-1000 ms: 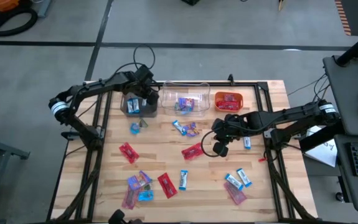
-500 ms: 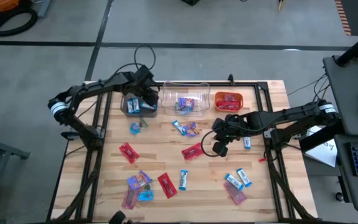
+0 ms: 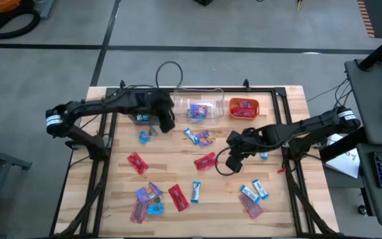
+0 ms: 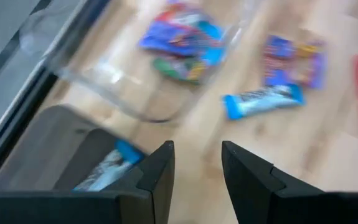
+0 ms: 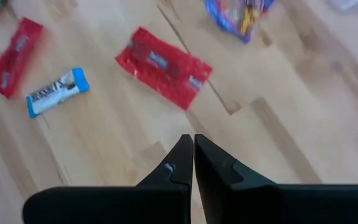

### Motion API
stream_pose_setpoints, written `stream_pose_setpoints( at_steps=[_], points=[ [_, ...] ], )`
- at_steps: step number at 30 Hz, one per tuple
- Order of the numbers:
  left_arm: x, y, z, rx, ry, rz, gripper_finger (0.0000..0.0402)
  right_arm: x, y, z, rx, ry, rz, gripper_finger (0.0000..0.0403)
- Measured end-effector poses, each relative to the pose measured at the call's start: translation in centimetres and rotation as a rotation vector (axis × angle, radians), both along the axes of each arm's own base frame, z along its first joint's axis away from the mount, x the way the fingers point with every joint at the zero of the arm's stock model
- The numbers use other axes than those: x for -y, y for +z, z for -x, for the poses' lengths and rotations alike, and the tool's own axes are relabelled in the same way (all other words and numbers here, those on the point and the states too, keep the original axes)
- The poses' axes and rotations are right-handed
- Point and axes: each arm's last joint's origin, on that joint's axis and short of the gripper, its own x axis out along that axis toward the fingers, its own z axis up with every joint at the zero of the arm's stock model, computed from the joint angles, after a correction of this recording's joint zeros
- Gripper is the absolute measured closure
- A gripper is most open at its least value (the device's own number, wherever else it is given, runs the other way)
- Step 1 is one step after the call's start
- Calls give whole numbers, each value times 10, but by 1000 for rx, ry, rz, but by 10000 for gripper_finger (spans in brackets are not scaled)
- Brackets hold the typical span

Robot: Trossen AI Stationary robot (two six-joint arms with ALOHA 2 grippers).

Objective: Sort candy
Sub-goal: Put the white candy into the black bin

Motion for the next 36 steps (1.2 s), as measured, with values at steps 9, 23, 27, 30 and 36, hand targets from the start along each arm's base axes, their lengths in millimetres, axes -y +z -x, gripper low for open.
stream_pose_setpoints(
  at_steps=[9,23,27,30,36],
  points=[
    [81,5,-7,-11,-471,-36,284,-24,-31,1,-277,-10,-161,394],
    [124,-11,17,25,-666,35,284,-80,-48,17,-468,-123,-332,366],
    [122,-6,21,50,-644,-5,284,-93,-50,23,-489,-168,-335,319],
    [121,0,20,100,-619,-49,284,-103,-57,23,-497,-169,-333,279],
    [120,13,22,195,-587,-103,284,-119,-72,21,-504,-91,-301,210]
  ],
)
